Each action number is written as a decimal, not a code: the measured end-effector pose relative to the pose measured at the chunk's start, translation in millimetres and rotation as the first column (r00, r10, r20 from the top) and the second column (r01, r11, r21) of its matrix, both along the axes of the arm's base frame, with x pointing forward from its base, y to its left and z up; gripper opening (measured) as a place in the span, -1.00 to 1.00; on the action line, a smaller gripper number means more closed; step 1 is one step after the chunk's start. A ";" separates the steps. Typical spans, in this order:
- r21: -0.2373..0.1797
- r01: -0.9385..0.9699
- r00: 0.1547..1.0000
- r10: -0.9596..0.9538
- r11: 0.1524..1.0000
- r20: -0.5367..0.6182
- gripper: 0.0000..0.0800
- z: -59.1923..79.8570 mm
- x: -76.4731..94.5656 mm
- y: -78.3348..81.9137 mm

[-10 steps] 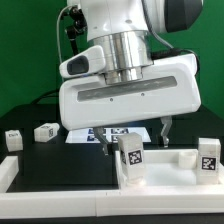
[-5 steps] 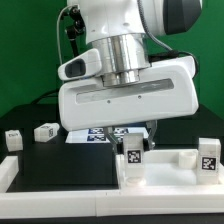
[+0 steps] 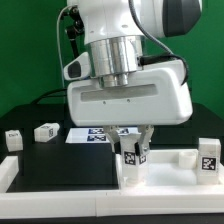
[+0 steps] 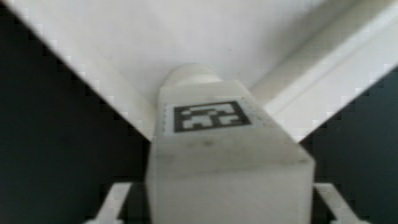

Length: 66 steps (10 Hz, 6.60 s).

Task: Assemble square table

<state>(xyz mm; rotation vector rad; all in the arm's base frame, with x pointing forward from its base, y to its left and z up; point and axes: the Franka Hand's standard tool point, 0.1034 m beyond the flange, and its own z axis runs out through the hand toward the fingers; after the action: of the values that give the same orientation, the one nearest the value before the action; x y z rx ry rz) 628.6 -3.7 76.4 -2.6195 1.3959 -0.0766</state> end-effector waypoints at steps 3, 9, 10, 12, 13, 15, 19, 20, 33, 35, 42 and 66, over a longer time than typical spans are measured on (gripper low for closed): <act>0.108 0.426 0.904 -0.421 0.898 -0.071 -0.26 -2.1 -3.2 -6.7; 0.033 0.050 0.998 -0.051 0.998 0.028 0.44 2.1 -2.3 4.4; 0.005 -0.070 0.996 0.069 0.998 0.052 0.59 1.9 -4.5 5.9; -0.017 -0.182 0.981 0.182 0.983 0.066 0.62 1.0 -4.2 4.0; -0.062 -0.346 0.934 0.350 0.936 0.070 0.62 -0.3 -5.7 7.1; -0.166 -0.697 0.704 0.710 0.698 0.028 0.62 -3.2 -9.2 21.0; -0.160 -0.680 0.722 0.691 0.716 0.027 0.10 -4.9 -9.9 22.0; -0.154 -0.621 0.775 0.632 0.768 0.028 0.10 -4.7 -9.5 16.5; 0.056 0.278 0.959 -0.274 0.959 -0.077 0.25 -12.5 -1.6 16.6; 0.010 -0.033 0.999 0.034 0.999 -0.026 0.54 -7.5 -0.6 19.2; -0.157 -0.755 0.645 0.764 0.636 -0.004 0.63 1.7 0.1 11.2; -0.034 -0.216 0.976 0.216 0.976 0.000 0.62 -3.1 1.0 8.5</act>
Offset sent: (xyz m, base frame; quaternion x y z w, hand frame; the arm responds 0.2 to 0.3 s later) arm 0.0100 -0.0012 -0.0007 0.0565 -0.0297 0.2601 0.9635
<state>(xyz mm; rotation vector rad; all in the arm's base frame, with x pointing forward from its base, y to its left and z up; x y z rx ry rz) 629.6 4.9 73.3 -2.7785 1.1087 -0.0766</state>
